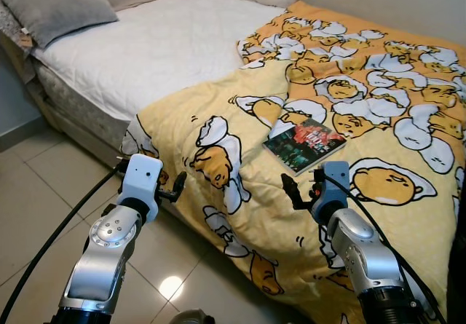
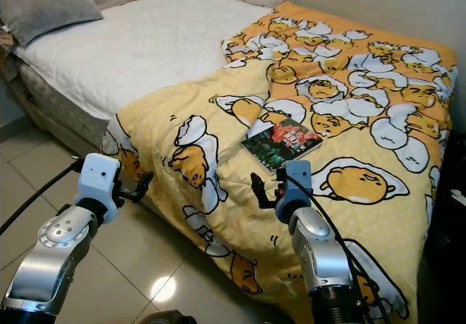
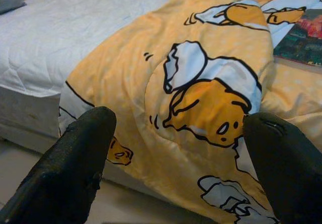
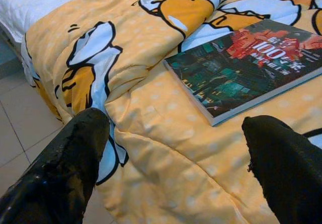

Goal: Clean up the room

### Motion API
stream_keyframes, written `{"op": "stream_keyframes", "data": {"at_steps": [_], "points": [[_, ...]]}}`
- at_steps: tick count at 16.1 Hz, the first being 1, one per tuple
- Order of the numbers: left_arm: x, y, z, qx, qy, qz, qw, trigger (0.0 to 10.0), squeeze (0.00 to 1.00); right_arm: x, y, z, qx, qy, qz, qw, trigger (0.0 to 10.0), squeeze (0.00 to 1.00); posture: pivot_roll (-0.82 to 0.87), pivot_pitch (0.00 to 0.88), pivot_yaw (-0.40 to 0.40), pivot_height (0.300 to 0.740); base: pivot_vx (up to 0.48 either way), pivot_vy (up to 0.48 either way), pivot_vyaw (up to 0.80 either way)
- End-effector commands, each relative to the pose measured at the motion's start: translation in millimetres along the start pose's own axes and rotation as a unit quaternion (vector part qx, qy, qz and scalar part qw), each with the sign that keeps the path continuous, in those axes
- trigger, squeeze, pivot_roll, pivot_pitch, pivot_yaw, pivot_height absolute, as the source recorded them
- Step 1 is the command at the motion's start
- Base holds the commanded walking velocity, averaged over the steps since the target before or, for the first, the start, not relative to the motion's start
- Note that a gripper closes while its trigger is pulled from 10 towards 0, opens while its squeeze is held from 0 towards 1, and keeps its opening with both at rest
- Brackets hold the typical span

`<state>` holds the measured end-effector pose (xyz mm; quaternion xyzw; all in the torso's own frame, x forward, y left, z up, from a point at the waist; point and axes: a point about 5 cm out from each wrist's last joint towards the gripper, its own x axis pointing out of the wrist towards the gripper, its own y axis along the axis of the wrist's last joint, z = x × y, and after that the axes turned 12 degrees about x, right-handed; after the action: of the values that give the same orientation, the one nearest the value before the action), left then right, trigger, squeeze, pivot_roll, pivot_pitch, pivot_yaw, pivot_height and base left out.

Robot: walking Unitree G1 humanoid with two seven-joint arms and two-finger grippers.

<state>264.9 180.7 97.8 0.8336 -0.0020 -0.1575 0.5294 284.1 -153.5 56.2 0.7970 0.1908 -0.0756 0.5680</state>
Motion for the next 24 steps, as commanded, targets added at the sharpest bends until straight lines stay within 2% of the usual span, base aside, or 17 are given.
{"op": "stream_keyframes", "data": {"at_steps": [1, 12, 24], "points": [[0.3, 6.0, -0.7, 0.001, -0.001, 0.012, 1.000, 10.0, 0.85, -0.1, 3.4, 2.6, -0.001, -0.008, 0.003, 1.000, 10.0, 0.00, 0.09, 0.000, -0.006, 0.740, 0.240, 0.000, 0.00], [-0.3, 4.8, 0.6, 0.003, -0.005, 0.012, 1.000, 10.0, 0.85, 0.7, -0.1, 3.5, 0.008, -0.010, -0.007, 1.000, 10.0, 0.00, 0.09, 0.000, -0.007, 0.740, 0.247, 0.000, 0.00], [-0.4, 4.5, 2.0, 0.001, -0.007, 0.011, 1.000, 10.0, 0.85, -0.6, -0.3, 5.7, -0.004, -0.017, -0.005, 1.000, 10.0, 0.00, 0.09, 0.000, -0.008, 0.740, 0.250, 0.000, -0.04]]}}
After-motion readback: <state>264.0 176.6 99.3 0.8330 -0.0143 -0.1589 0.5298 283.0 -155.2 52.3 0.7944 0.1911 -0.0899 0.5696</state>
